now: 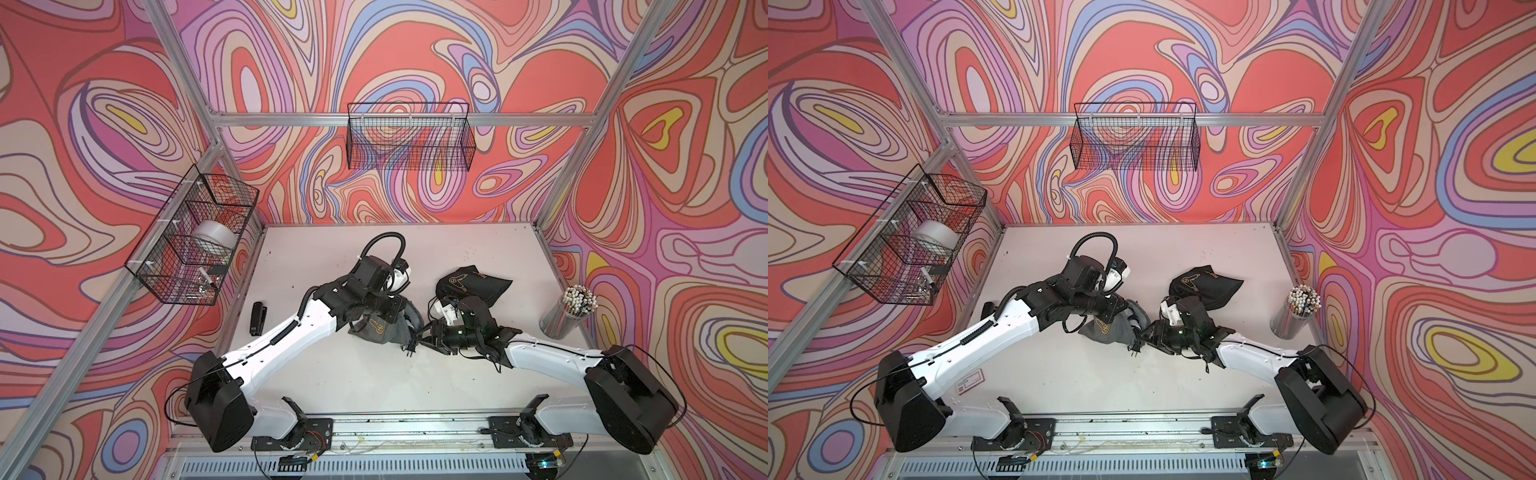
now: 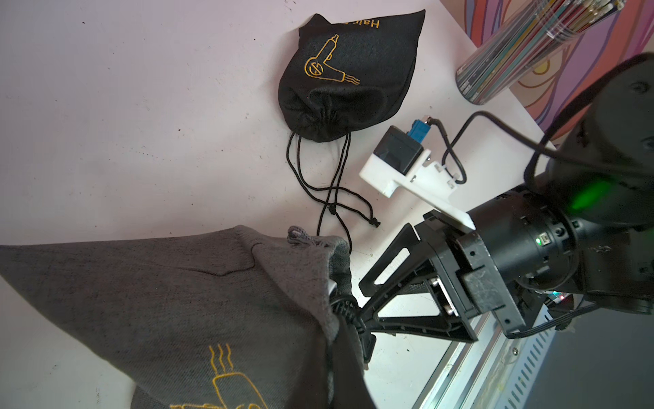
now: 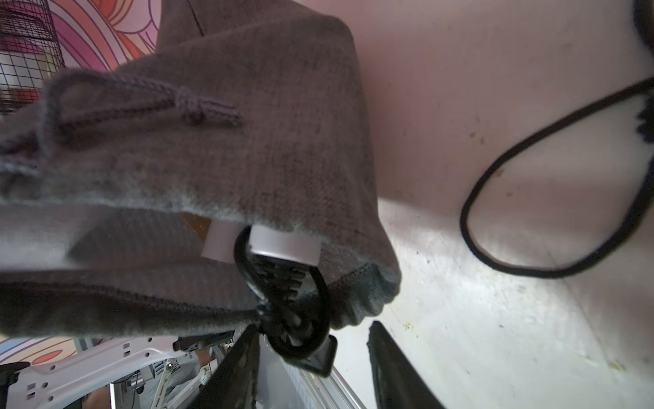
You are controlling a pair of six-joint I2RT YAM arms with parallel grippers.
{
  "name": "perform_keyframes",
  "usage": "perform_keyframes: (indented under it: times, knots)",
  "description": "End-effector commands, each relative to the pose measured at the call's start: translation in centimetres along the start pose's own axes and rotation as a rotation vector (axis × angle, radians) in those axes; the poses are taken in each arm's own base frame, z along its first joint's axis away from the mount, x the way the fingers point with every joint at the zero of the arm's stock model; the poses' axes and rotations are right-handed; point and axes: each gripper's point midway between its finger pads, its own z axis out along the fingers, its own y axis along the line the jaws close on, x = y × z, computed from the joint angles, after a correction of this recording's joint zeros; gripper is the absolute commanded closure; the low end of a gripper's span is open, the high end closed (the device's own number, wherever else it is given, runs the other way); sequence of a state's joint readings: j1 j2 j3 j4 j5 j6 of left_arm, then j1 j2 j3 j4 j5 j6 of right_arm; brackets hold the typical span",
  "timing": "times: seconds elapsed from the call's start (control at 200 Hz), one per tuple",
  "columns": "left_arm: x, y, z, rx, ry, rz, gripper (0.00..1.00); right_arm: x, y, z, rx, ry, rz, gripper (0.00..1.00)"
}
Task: Pack away hair dryers
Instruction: Place the hair dryer in the drawstring bag.
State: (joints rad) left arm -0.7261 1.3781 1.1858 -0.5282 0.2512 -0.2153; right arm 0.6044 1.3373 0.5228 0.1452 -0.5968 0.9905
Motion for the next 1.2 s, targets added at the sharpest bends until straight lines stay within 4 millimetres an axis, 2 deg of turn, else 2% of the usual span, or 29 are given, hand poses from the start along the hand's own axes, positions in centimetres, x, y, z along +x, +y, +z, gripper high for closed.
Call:
perform_keyframes:
  times: [0.0, 0.09, 0.265, 0.481, 0.731, 0.991, 1.197]
  knots:
    - [-1.7, -0.7, -0.7, 0.030, -0.050, -0.012, 1.00, -0.9, 0.8, 0.2, -0.014, -0.038, -0.045, 0.49]
    - [-1.8, -0.7, -0.8, 0.032, -0.056, -0.016, 1.00, -0.8, 1.4, 0.7, -0.024, -0.029, -0.060, 0.49]
    - [-1.9, -0.9, -0.8, 0.042, -0.069, -0.032, 1.00, -0.9, 1.3, 1.4, -0.047, -0.030, -0.041, 0.49]
    - [-2.3, -0.8, -0.8, 0.039, -0.088, -0.058, 1.00, -1.4, 2.6, 1.8, -0.108, -0.057, -0.044, 0.50]
    - [-2.1, -0.4, -0.6, 0.021, -0.085, -0.065, 1.00, -1.0, 3.2, 1.6, -0.140, -0.050, -0.036, 0.74]
    - [-1.0, 0.5, -0.6, -0.011, -0.064, -0.057, 1.00, -0.3, 2.8, 1.0, -0.112, -0.036, -0.031, 0.83]
    - [-0.6, 0.4, -0.6, -0.001, -0.055, -0.042, 1.00, -0.7, 4.2, 0.9, -0.150, -0.035, -0.040, 0.86]
